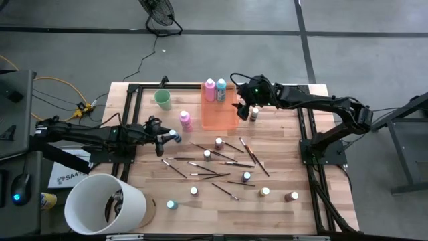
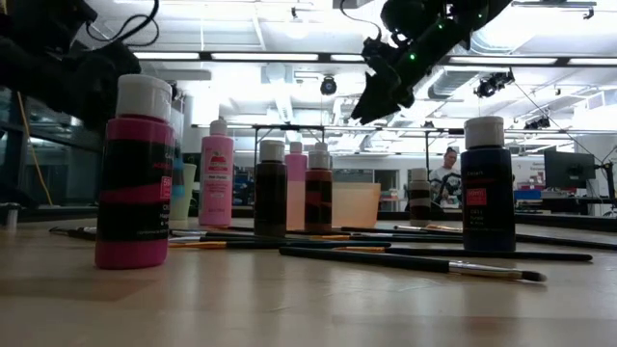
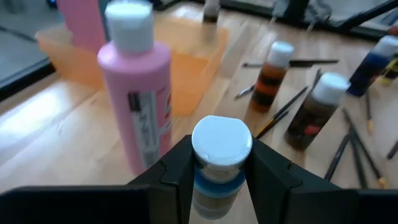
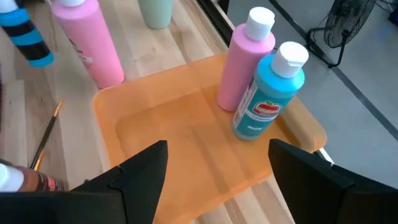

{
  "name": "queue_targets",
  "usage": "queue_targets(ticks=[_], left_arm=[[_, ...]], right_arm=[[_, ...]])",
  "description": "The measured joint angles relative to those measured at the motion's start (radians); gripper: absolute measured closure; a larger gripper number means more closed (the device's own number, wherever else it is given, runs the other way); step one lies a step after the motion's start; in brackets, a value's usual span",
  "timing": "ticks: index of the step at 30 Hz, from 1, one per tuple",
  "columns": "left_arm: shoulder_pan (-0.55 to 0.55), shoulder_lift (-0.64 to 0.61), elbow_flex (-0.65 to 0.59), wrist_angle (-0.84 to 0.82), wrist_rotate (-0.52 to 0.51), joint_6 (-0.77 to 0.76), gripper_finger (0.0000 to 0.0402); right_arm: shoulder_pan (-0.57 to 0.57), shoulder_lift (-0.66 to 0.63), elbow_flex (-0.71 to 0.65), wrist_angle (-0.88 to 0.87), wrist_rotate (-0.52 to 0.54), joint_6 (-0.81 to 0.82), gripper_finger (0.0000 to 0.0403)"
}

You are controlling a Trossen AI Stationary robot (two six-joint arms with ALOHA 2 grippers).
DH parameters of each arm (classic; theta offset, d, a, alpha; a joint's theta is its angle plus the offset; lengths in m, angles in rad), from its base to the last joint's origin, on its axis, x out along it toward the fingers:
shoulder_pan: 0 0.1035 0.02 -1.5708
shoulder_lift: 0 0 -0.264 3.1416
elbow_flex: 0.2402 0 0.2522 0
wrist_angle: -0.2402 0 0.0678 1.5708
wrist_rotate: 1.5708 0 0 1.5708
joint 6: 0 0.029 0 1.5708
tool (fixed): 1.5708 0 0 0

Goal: Pick & Place Paint Supplies
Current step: Put the blue paint bottle into the orange bin

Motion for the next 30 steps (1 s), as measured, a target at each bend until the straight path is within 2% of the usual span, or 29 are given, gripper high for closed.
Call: queue_targets(ticks=[9, 15, 19, 25, 27, 30], left_arm=[[0.000, 0.000, 0.000, 0.134, 0.022, 0.093, 0.0290], [0.000, 0.009, 0.005, 0.300, 0.023, 0.219, 0.0289], [0.000, 0.042, 0.059, 0.317, 0.005, 0.320, 0.0289], [0.036, 0.198, 0.179, 0.379, -0.012, 0.501, 0.0289], [0.085, 0.273, 0.229, 0.390, 0.022, 0.526, 0.0289], [0.177, 0.395, 0.299, 0.403, 0.136, 0.549, 0.0288]], right_arm=[[0.022, -0.002, -0.014, 0.054, 0.000, 0.013, 0.0129], [0.024, -0.002, -0.014, 0.066, 0.001, 0.013, 0.0129], [0.024, -0.002, -0.014, 0.066, 0.015, 0.013, 0.0129], [0.024, -0.019, -0.014, 0.063, 0.078, 0.014, 0.0129], [0.025, -0.037, -0.014, 0.064, 0.077, 0.013, 0.0129], [0.026, -0.069, -0.014, 0.055, 0.079, 0.011, 0.0129]])
